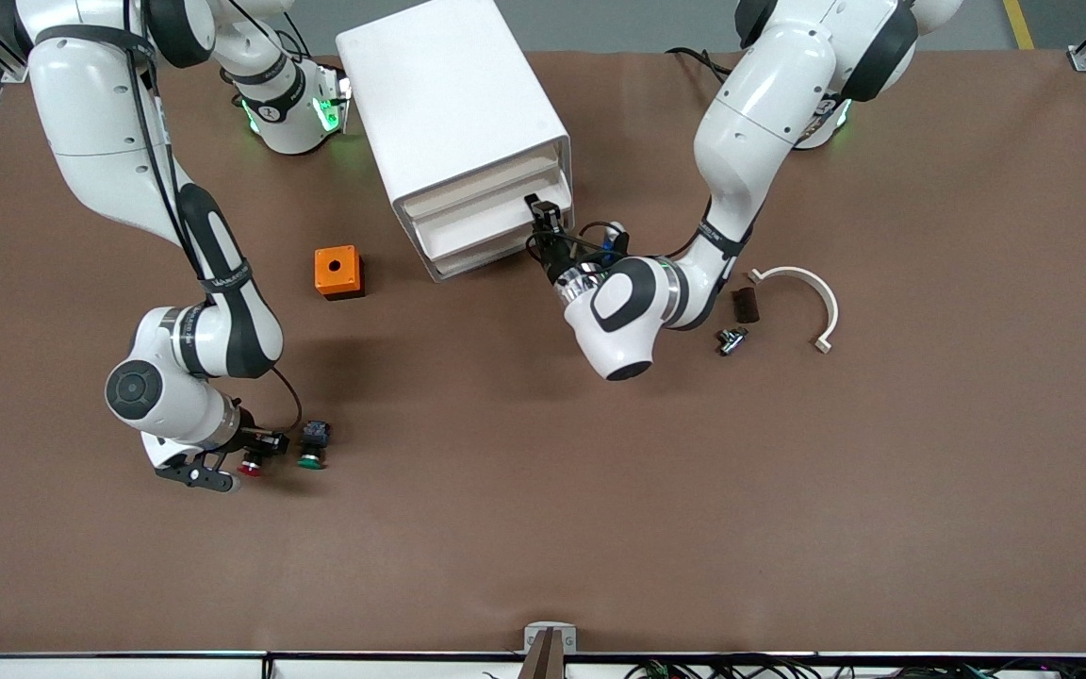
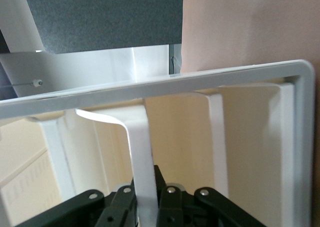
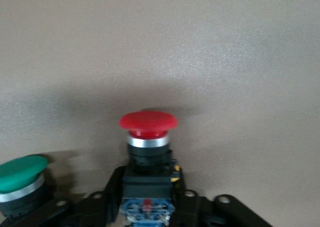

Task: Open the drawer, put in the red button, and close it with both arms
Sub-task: 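Pull the drawer open with the left gripper while the right gripper lifts the button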

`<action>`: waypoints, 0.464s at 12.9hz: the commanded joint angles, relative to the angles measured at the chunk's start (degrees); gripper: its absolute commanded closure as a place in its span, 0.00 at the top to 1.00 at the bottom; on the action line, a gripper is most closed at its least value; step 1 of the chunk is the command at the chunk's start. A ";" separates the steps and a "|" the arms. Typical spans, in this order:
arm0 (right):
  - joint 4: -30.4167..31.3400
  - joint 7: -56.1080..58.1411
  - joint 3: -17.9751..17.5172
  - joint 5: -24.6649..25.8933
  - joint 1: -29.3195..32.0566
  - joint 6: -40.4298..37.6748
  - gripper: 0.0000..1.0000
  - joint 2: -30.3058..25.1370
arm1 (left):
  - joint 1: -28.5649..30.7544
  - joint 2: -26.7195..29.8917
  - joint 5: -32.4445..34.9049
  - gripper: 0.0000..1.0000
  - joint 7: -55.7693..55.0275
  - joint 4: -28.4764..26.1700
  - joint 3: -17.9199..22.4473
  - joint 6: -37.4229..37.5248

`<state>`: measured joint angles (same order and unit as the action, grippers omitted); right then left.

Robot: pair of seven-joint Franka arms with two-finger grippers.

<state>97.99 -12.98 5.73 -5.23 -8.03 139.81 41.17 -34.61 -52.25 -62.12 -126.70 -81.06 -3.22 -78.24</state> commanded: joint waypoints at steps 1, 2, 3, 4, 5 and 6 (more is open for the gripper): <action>0.53 -0.56 0.16 -0.66 -0.32 -1.99 0.00 -0.56 | 3.14 -0.30 -3.26 0.06 1.01 0.73 -0.03 0.28; 0.27 -0.64 0.16 -0.74 -0.32 -3.74 0.00 -1.35 | 4.37 -0.30 -3.36 0.06 1.01 0.81 -0.03 0.28; 0.27 -0.82 0.16 -0.74 -0.32 -5.85 0.00 -2.75 | 5.34 -0.30 -3.36 0.06 1.01 0.90 -0.03 0.20; 0.27 -2.21 0.16 -0.74 -0.40 -9.09 0.00 -5.29 | 6.22 -0.30 -3.27 0.07 1.10 0.90 0.06 0.11; 0.27 -4.92 0.16 -0.74 -0.75 -12.60 0.00 -7.75 | 6.92 -0.30 -3.27 0.08 1.10 0.90 0.06 0.11; 0.53 -7.47 0.16 -0.74 -1.54 -15.94 0.00 -10.47 | 7.54 -0.30 -3.27 0.10 1.10 0.90 0.06 0.11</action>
<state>96.70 -16.25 5.73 -5.35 -8.21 129.52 37.38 -28.45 -52.29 -63.03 -126.69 -80.99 -3.08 -78.71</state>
